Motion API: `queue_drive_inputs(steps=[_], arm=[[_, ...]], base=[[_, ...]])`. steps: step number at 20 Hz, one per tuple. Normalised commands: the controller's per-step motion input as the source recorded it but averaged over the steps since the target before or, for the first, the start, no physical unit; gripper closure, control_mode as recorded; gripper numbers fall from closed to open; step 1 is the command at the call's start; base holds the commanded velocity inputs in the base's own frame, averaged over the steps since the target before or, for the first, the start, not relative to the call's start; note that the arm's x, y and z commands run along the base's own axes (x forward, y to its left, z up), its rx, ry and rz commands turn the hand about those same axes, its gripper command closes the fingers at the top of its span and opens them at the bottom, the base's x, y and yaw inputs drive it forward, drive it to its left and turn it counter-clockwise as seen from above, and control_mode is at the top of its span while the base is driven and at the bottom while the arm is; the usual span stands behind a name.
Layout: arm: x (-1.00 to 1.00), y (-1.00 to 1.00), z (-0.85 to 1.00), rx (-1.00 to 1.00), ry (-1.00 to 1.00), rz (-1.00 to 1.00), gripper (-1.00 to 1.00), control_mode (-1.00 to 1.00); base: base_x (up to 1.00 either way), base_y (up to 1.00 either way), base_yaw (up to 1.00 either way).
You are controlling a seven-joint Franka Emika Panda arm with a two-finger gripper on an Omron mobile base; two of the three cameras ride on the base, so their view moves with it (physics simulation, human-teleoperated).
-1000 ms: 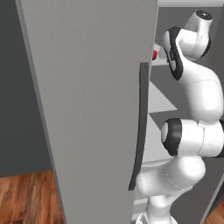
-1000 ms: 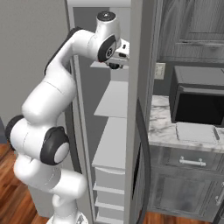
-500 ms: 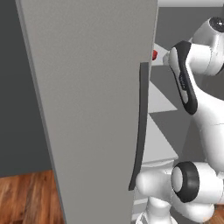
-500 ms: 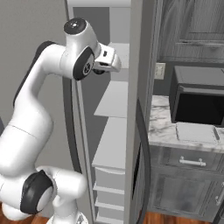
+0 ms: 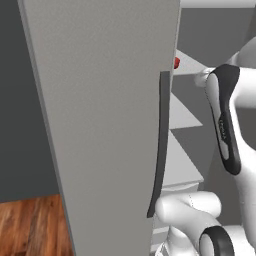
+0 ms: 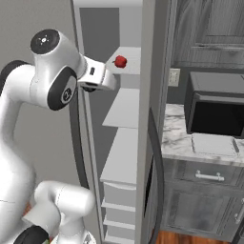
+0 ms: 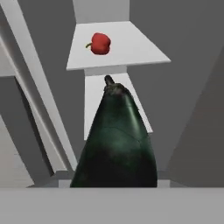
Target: Take the eggplant and bell pepper out of the freezer and place them in the tupperware container on the counter. Then put the tupperware containing the vegetables back in the freezer.
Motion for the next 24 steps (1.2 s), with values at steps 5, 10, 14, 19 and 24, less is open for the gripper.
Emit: queue_drive_inputs(steps=[5, 10, 14, 19, 24], arm=[[-0.76, 0.36, 0.00, -0.07, 0.00, 0.02, 1.00, -1.00], [-0.69, 0.39, 0.00, -0.01, 0.00, 0.14, 1.00, -1.00], [-0.50, 0.44, 0.01, 0.00, 0.02, 0.18, 1.00, -1.00], [-0.47, 0.37, 0.00, 0.00, 0.00, 0.14, 1.00, -1.00], [-0.14, 0.21, 0.00, -0.04, 0.02, 0.07, 1.00, -1.00]], base=[[0.00, 0.00, 0.00], [0.00, 0.00, 0.00], [0.00, 0.00, 0.00], [0.00, 0.00, 0.00], [0.00, 0.00, 0.00]])
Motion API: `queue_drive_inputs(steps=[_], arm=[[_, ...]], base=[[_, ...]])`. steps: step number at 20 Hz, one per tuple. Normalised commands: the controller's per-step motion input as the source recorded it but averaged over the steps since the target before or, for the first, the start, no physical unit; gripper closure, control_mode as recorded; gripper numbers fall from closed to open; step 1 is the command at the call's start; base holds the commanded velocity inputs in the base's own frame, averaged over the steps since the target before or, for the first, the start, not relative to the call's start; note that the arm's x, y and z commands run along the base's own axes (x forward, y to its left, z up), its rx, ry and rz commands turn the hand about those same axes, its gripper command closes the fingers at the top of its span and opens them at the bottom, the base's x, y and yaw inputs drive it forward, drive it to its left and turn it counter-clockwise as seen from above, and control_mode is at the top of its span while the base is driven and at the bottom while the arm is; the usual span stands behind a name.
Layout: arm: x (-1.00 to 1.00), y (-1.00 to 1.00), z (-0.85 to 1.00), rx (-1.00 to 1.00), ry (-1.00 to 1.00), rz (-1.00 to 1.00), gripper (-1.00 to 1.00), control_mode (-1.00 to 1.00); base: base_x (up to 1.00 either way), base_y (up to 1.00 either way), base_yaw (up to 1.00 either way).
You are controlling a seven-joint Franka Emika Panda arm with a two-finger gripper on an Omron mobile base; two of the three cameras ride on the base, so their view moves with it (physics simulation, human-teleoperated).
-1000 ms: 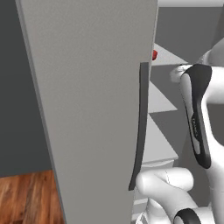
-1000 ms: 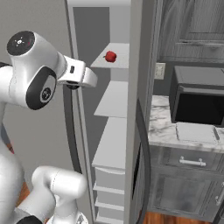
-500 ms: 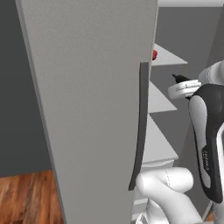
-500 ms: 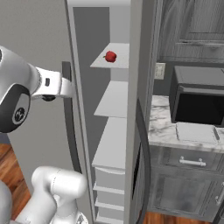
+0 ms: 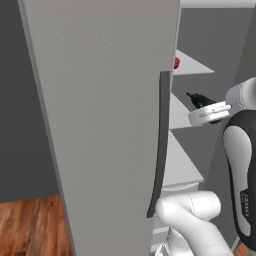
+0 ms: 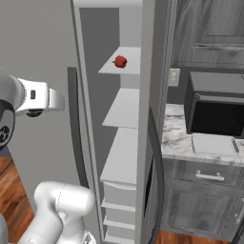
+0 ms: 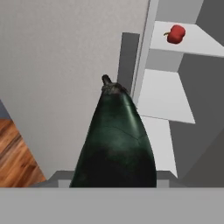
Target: Take the eggplant and bell pepper out of the freezer and place them in the tupperware container on the counter. Then put the tupperware containing the vegetables back in the freezer.
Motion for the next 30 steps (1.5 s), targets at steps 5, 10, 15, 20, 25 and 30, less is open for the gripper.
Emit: queue_drive_inputs(steps=[5, 10, 15, 20, 25, 30], arm=[[0.00, 0.01, 0.00, -0.01, 0.01, 0.00, 1.00, -1.00], [0.00, 0.00, 0.00, 0.00, 0.00, 0.00, 1.00, -1.00], [0.00, 0.00, 0.00, 0.00, 0.00, 0.00, 1.00, -1.00], [0.00, 0.00, 0.00, 0.00, 0.00, 0.00, 1.00, 1.00], [0.00, 0.00, 0.00, 0.00, 0.00, 0.00, 1.00, 1.00], [0.00, 0.00, 0.00, 0.00, 0.00, 0.00, 1.00, 1.00]], base=[[0.00, 0.00, 0.00], [0.00, 0.00, 0.00], [0.00, 0.00, 0.00], [0.00, 0.00, 0.00], [0.00, 0.00, 0.00], [-0.20, 0.07, 0.00]])
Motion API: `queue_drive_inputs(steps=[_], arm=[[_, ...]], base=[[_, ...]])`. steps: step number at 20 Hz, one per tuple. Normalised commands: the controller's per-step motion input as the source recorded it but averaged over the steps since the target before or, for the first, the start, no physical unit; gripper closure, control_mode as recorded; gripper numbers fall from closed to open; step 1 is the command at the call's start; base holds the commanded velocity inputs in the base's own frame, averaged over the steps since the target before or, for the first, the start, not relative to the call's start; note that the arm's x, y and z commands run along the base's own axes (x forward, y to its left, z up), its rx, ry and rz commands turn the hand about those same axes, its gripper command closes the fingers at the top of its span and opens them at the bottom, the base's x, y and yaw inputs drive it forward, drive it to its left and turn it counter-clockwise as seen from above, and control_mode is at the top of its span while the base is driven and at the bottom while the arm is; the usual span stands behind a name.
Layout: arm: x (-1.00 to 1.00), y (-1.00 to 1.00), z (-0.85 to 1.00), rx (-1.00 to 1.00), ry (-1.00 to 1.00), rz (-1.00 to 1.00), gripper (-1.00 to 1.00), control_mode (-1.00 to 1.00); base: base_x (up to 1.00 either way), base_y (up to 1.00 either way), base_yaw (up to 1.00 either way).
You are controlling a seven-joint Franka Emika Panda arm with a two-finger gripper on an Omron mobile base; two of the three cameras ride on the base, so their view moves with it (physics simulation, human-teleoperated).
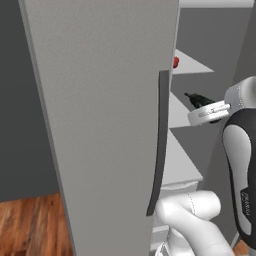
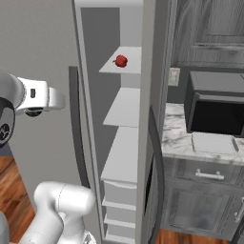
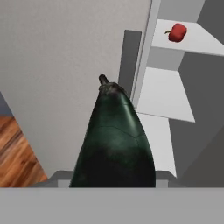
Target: Take the eggplant and bell pepper out of the freezer and place them in the tupperware container on the counter. Then put the tupperware containing the vegetables back in the freezer.
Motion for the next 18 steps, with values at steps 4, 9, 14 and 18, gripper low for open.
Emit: queue_drive_inputs(steps=[4, 9, 14, 18], arm=[[0.00, 0.00, 0.00, 0.00, 0.00, 0.00, 1.00, 1.00], [0.00, 0.00, 0.00, 0.00, 0.00, 0.00, 1.00, 1.00], [0.00, 0.00, 0.00, 0.00, 0.00, 0.00, 1.00, 1.00], [0.00, 0.00, 0.00, 0.00, 0.00, 0.00, 1.00, 1.00]], base=[[-0.74, 0.47, 0.00], [-0.47, 0.65, -0.07], [-0.36, 0.54, -0.13], [-0.77, 0.02, -0.28]])
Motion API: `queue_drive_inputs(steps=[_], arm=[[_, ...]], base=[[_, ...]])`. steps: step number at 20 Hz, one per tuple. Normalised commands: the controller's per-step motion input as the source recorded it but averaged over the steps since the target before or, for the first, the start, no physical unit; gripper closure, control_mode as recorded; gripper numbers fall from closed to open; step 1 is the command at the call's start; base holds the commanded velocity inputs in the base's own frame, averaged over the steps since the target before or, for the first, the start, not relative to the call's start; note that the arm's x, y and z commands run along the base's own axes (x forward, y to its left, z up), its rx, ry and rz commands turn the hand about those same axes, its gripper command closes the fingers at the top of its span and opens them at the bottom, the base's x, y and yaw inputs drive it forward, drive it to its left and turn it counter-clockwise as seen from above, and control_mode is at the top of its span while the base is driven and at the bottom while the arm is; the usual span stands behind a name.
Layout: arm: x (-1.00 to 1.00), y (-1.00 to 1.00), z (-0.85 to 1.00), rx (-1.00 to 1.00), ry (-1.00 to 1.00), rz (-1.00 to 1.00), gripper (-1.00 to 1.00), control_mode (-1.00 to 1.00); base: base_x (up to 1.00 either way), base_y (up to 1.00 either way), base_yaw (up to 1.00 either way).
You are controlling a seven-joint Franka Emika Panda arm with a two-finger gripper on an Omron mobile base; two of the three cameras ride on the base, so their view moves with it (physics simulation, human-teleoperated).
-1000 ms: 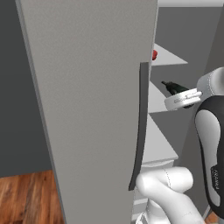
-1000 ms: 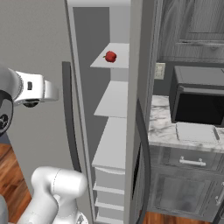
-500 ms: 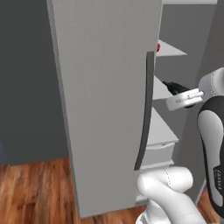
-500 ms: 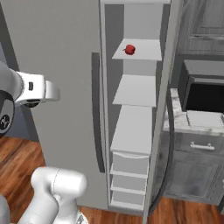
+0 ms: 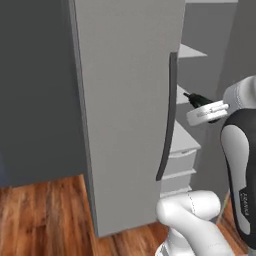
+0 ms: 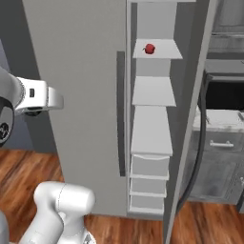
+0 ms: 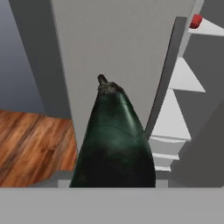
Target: Take the eggplant and bell pepper out of the freezer and place them in the tupperware container on the counter. Then put the tupperware containing the vegetables back in the freezer.
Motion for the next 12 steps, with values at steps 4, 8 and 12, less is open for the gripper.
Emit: queue_drive_inputs(steps=[4, 8, 12], arm=[[0.00, 0.00, 0.00, 0.00, 0.00, 0.00, 1.00, 1.00], [0.00, 0.00, 0.00, 0.00, 0.00, 0.00, 1.00, 1.00], [0.00, 0.00, 0.00, 0.00, 0.00, 0.00, 1.00, 1.00]], base=[[-0.85, 0.00, -0.26], [-0.57, 0.00, -0.12], [-0.57, 0.00, -0.10]])
